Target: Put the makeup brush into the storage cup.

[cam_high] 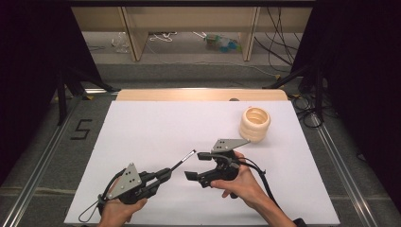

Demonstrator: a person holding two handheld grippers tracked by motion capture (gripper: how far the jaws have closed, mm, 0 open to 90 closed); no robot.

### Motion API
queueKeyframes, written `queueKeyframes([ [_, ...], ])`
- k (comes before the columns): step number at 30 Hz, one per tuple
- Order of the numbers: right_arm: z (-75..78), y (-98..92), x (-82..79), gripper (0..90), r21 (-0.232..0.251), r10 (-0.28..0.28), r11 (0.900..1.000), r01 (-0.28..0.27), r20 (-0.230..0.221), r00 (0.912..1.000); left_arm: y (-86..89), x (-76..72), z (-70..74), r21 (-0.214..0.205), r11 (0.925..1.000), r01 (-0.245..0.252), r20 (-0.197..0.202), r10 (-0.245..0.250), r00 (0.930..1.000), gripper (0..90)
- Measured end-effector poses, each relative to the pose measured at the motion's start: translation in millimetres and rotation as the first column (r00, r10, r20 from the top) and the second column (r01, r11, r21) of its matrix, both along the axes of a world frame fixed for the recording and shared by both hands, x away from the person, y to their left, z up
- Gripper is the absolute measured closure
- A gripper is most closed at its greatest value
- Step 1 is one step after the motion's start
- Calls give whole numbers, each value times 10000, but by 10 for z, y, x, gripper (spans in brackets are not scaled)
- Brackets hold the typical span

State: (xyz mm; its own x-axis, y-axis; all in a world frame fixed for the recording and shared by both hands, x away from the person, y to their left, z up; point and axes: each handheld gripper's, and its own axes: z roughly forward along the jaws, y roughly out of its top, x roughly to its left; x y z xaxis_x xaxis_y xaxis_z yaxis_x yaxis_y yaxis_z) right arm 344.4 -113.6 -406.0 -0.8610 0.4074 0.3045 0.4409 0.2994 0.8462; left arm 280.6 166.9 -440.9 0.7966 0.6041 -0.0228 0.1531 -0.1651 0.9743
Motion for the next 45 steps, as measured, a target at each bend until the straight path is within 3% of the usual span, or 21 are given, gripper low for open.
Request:
queueKeyframes([
  [4, -18, 19, -5, 195, 266, -220, 9994, 224, -169, 9996, -6, -6, 3, -48, 10000, 9, 33, -9, 10000, 834],
  [11, -44, 65, -9, 211, 687, -32, 9976, 64, -471, 9989, -26, -15, 8, -42, 10000, 66, 131, -65, 9999, 834],
  [21, -57, 94, -10, 251, 1194, -79, 9928, 136, -478, 9988, -68, -29, 9, -129, 9999, 81, 250, -77, 9997, 834],
  [24, -61, 101, -17, 270, 1188, -78, 9928, 158, -676, 9977, -80, -42, 10, -96, 9999, 71, 219, -69, 9997, 834],
  [30, -80, 113, -13, 326, 1346, 1, 9909, 66, -502, 9987, -91, -50, 14, -182, 9998, 114, 278, -109, 9996, 834],
  [33, -75, 110, -16, 345, 1516, -9, 9884, 121, -739, 9973, -90, -47, 18, -83, 9997, 210, 438, -206, 9988, 833],
  [35, -86, 107, -1, 366, 1666, -6, 9860, 96, -540, 9985, -96, -53, 16, -140, 9997, 188, 370, -182, 9991, 833],
  [45, -75, 97, -7, 418, 1774, 71, 9841, 55, -700, 9975, -105, -61, 17, -216, 9995, 245, 414, -235, 9989, 833],
])
